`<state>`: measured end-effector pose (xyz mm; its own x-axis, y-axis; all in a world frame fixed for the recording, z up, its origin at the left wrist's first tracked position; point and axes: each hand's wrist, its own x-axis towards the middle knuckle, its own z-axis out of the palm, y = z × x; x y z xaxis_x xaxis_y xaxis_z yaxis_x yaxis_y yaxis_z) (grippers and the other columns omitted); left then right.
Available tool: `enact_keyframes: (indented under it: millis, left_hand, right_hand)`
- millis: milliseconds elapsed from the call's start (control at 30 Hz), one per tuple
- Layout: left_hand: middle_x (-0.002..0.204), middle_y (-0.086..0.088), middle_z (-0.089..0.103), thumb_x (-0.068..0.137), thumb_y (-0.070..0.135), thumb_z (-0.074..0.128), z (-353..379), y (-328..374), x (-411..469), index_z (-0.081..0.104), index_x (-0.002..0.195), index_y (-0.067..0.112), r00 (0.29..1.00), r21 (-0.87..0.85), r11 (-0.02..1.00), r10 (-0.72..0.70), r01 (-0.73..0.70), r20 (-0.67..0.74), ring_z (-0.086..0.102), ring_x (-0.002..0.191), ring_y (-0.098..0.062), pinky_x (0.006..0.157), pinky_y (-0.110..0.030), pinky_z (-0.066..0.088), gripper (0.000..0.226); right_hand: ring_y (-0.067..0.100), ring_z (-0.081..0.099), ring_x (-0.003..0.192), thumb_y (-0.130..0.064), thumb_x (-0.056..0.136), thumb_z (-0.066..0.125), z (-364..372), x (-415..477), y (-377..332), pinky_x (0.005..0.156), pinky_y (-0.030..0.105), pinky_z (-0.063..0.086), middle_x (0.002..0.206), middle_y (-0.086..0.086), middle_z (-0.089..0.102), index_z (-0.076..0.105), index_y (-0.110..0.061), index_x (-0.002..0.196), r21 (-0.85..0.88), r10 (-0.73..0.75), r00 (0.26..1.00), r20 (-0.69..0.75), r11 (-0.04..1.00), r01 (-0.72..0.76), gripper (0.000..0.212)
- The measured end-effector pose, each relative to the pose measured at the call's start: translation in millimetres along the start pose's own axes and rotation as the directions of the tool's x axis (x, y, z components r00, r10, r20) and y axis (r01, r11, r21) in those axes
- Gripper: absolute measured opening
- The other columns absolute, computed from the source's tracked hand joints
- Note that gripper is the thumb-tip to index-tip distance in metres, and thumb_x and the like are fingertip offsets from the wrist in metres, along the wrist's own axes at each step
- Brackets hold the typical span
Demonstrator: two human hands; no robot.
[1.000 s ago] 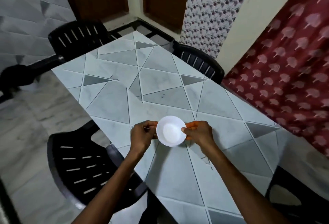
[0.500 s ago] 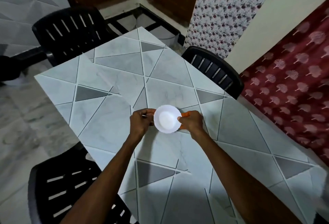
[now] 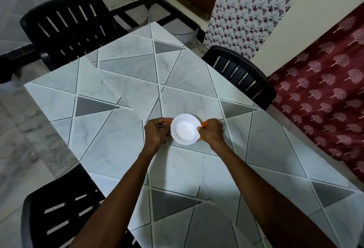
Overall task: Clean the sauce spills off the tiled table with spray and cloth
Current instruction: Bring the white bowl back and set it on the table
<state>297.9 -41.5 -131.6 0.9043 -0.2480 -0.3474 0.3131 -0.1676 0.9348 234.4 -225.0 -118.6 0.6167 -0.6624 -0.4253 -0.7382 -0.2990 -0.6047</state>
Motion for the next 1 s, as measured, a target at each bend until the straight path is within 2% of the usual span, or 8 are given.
enact_keyframes:
  millis: [167, 300, 400, 500, 600, 700, 867, 1000]
  left_hand:
    - [0.086, -0.002, 0.078, 0.079, -0.008, 0.068, 3, -3, 0, 0.079, 0.083, 0.009, 0.997, 0.047, 0.997, 0.064, -0.062, -0.039, 0.072, 0.073, -0.015, 0.069, -0.047, 0.062, 0.021]
    - [0.081, -0.004, 0.075, 0.078, -0.003, 0.071, 7, -5, -1, 0.076, 0.08, 0.013, 0.992, 0.076, 0.99, 0.12, -0.118, -0.033, 0.068, 0.071, -0.018, 0.064, -0.042, 0.062, 0.017]
    - [0.074, -0.006, 0.067, 0.08, 0.003, 0.074, 12, -8, -3, 0.07, 0.084, 0.013, 0.989, 0.08, 0.987, 0.146, -0.143, -0.036, 0.066, 0.067, -0.023, 0.059, -0.04, 0.061, 0.012]
    - [0.077, -0.008, 0.067, 0.082, 0.004, 0.074, 18, -10, -9, 0.063, 0.091, 0.01, 0.987, 0.104, 0.984, 0.152, -0.146, -0.044, 0.066, 0.063, -0.014, 0.057, -0.04, 0.061, 0.016]
    - [0.08, -0.01, 0.068, 0.08, 0.011, 0.075, 22, -13, -14, 0.061, 0.092, 0.016, 0.987, 0.096, 0.983, 0.16, -0.157, -0.027, 0.069, 0.071, -0.023, 0.058, -0.044, 0.062, 0.018]
    - [0.081, -0.009, 0.069, 0.078, 0.016, 0.075, 27, -15, -17, 0.061, 0.093, 0.017, 0.988, 0.11, 0.983, 0.151, -0.148, -0.022, 0.07, 0.074, -0.027, 0.059, -0.048, 0.061, 0.02]
    - [0.085, -0.006, 0.07, 0.078, 0.023, 0.077, 29, -16, -19, 0.062, 0.097, 0.017, 0.993, 0.109, 0.987, 0.118, -0.115, -0.017, 0.07, 0.08, -0.027, 0.063, -0.05, 0.061, 0.025]
    - [0.085, -0.001, 0.069, 0.083, 0.016, 0.075, 28, -11, -21, 0.061, 0.095, 0.024, 0.998, 0.124, 0.991, 0.056, -0.054, -0.018, 0.07, 0.078, -0.027, 0.069, -0.051, 0.061, 0.02]
  right_hand:
    - [0.035, 0.07, 0.092, -0.012, 0.082, 0.069, -7, -7, -6, 0.072, 0.033, 0.056, 0.099, 0.016, 0.073, 0.072, -0.002, 0.093, -0.02, -0.027, 1.0, -0.012, 0.999, 0.026, 0.015]
    - [0.035, 0.07, 0.091, -0.012, 0.079, 0.071, -19, -11, -5, 0.073, 0.048, 0.063, 0.1, 0.014, 0.071, 0.066, -0.012, 0.079, 0.063, 0.022, 1.0, -0.021, 0.998, -0.021, 0.005]
    - [0.035, 0.07, 0.087, -0.01, 0.079, 0.069, -36, -21, 10, 0.074, 0.05, 0.062, 0.089, 0.012, 0.072, 0.058, -0.021, 0.063, 0.131, 0.077, 0.993, -0.089, 0.989, -0.065, 0.022]
    - [0.036, 0.071, 0.087, -0.012, 0.079, 0.068, -52, -35, 41, 0.075, 0.05, 0.062, 0.086, 0.012, 0.071, 0.067, -0.015, 0.072, 0.202, 0.161, 0.973, -0.167, 0.971, -0.126, 0.007]
    - [0.033, 0.071, 0.077, -0.009, 0.081, 0.068, -65, -53, 77, 0.074, 0.049, 0.063, 0.086, 0.013, 0.072, 0.068, -0.013, 0.076, 0.233, 0.25, 0.942, -0.223, 0.952, -0.198, 0.006]
    - [0.017, 0.062, 0.06, -0.007, 0.083, 0.068, -69, -71, 110, 0.074, 0.048, 0.063, 0.087, 0.012, 0.069, 0.066, -0.014, 0.079, 0.263, 0.34, 0.913, -0.228, 0.924, -0.278, 0.009]
    - [0.032, 0.07, 0.088, -0.012, 0.08, 0.074, -58, -78, 132, 0.076, 0.05, 0.062, 0.094, 0.011, 0.072, 0.067, -0.019, 0.081, 0.227, 0.335, 0.923, -0.191, 0.929, -0.291, 0.01]
    - [0.034, 0.07, 0.091, -0.01, 0.08, 0.072, -52, -79, 126, 0.079, 0.05, 0.061, 0.093, 0.008, 0.07, 0.066, -0.018, 0.083, 0.231, 0.315, 0.929, -0.193, 0.935, -0.269, 0.01]
